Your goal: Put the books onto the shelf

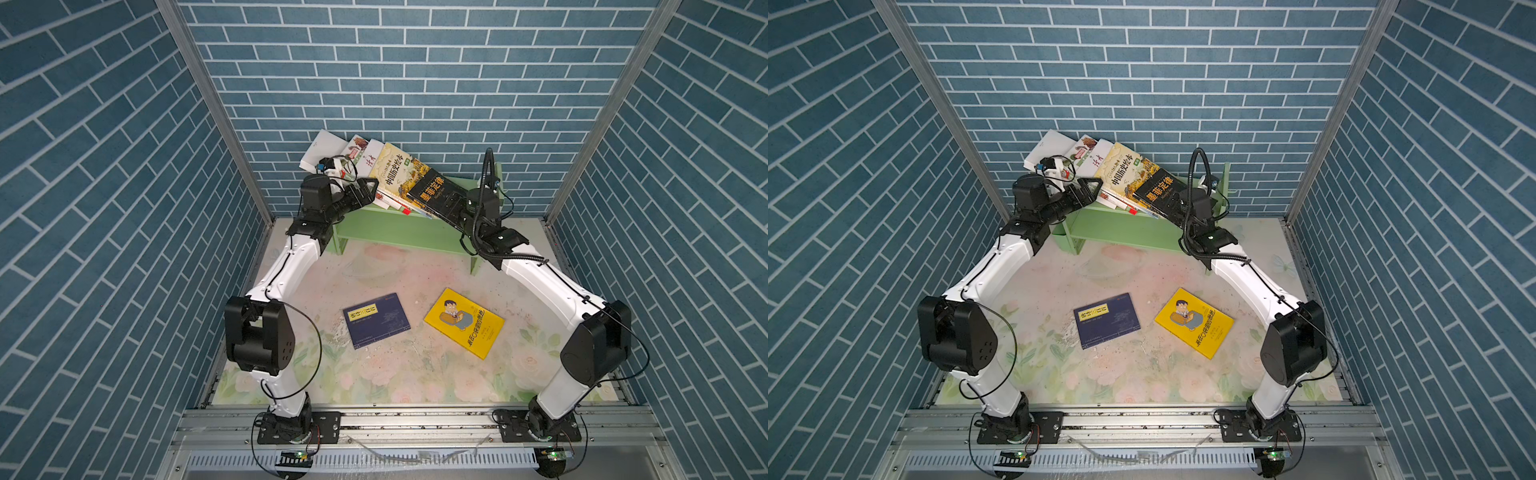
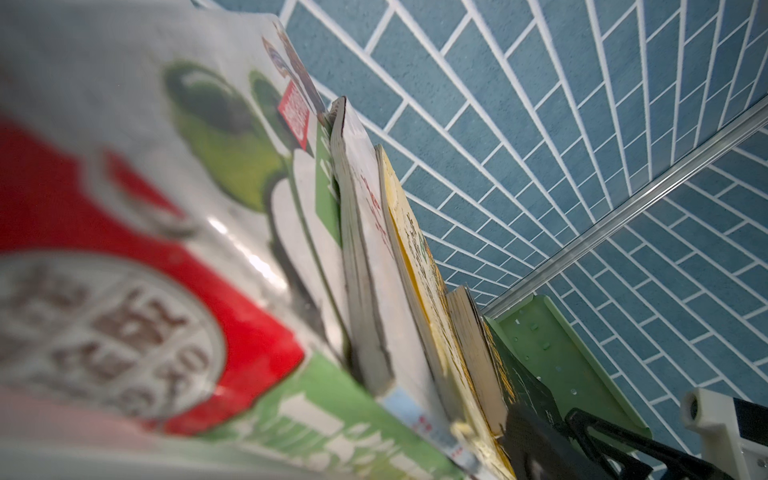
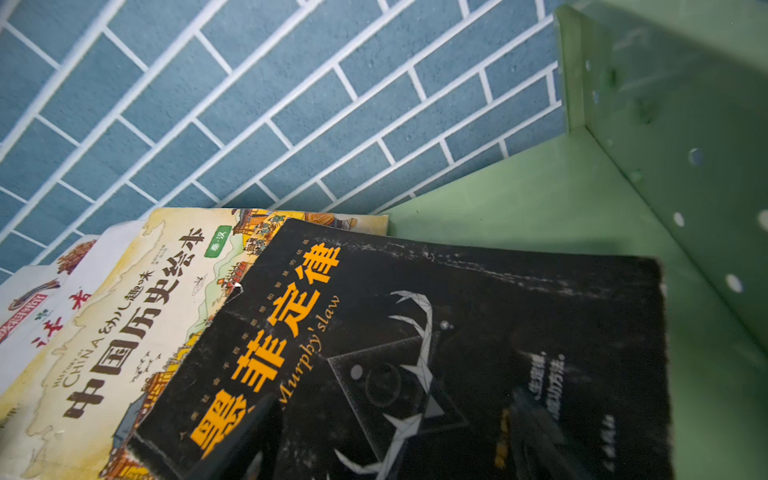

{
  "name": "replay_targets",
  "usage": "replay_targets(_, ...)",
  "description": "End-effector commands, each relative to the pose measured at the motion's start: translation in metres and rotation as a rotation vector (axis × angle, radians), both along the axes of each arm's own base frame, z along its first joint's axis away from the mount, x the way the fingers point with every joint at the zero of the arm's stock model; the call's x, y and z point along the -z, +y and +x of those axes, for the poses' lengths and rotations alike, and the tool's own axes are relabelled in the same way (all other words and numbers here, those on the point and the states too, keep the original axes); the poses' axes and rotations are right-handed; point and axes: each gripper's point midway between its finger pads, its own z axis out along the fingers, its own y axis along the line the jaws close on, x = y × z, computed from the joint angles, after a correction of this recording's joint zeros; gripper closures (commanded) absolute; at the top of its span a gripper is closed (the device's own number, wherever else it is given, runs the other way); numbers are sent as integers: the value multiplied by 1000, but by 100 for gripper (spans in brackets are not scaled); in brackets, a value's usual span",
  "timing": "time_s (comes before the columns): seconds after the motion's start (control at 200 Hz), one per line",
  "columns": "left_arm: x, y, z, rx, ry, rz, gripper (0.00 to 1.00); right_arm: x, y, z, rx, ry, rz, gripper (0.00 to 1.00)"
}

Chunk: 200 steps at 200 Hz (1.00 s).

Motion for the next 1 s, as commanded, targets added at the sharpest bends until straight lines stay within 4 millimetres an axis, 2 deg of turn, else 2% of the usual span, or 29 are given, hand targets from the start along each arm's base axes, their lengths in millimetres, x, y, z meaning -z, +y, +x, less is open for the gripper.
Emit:
replay_targets(0.0,-39,-12,-12,63,-134,22,0,56,-3,-2,32,180,-21,18)
replay_targets(0.075,-37,-10,-12,57,-131,31,0,40,-13,-8,61,132,-59,18)
replay_targets(0.2,-34,-9,-11,49,-126,32,0,1,-23,-15,57,26,-113,18)
replay_targets(0.28,-34,-9,-12,49,-125,32,0,-11,-40,-21,123,32,-165,18)
replay_targets(0.35,-33,-9,-13,47,-122,34,0,-10,-57,-29,204,68,-192,18)
replay_targets(0.42,-33,-8,-13,44,-123,36,0,-6,-58,-31,208,85,-185,17)
replay_targets(0.605,-34,-9,-16,51,-124,33,0,10,-44,-22,174,113,-147,17)
replay_targets(0.855,-33,-6,-19,47,-124,47,0,6,-22,-10,82,60,-130,21)
replay_targets(0.995,-32,-6,-20,52,-122,45,0,10,-13,-2,46,62,-116,23)
